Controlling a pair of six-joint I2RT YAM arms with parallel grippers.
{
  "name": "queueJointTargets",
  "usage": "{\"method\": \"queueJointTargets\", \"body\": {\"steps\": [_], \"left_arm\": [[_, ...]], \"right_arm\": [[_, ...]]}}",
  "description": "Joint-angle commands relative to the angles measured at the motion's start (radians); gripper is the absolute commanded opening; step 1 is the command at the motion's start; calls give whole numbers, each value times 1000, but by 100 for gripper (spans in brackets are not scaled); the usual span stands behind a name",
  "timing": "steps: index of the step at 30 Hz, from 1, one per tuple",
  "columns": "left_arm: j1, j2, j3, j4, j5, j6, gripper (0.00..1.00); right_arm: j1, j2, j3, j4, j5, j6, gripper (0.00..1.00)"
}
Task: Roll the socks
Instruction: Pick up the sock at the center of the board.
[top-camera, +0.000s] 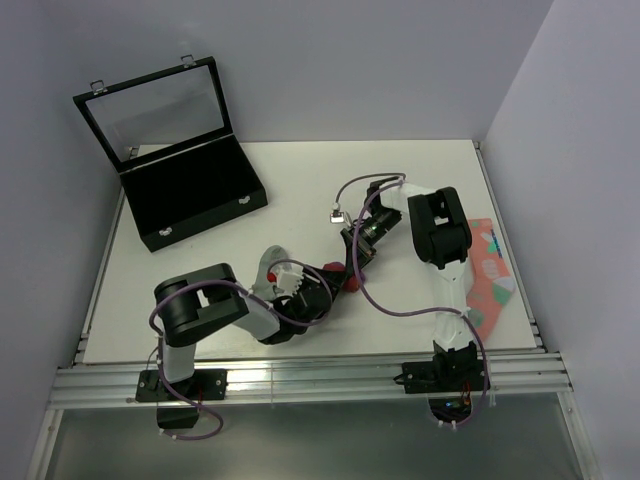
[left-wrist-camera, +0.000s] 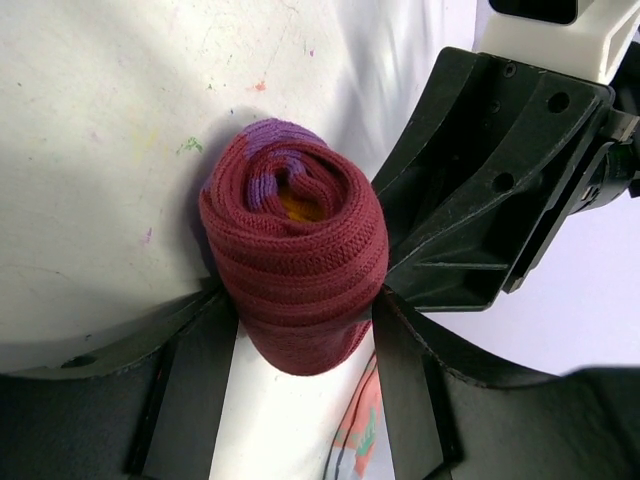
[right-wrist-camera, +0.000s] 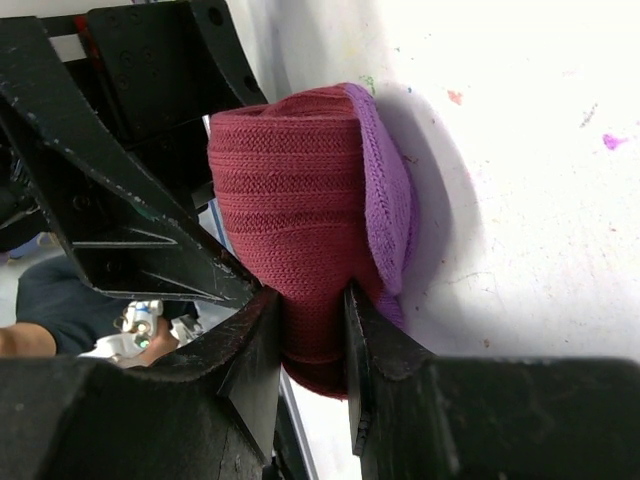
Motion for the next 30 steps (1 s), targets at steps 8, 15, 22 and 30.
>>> {"method": "queueJointTargets", "body": {"steps": [8, 15, 22, 30], "left_arm": [[1, -20, -70, -3, -75, 7, 61], [31, -109, -83, 2, -73, 120, 61], [37, -201, -123, 0, -110, 142, 61], [42, -327, -167, -16, -185, 160, 62]], "right_arm": [[42, -98, -29, -131, -97, -42, 12], [95, -231, -19, -129, -111, -5, 11], [143, -288, 19, -131, -157, 52, 10], [166, -372, 25, -131, -215, 99, 10]]}}
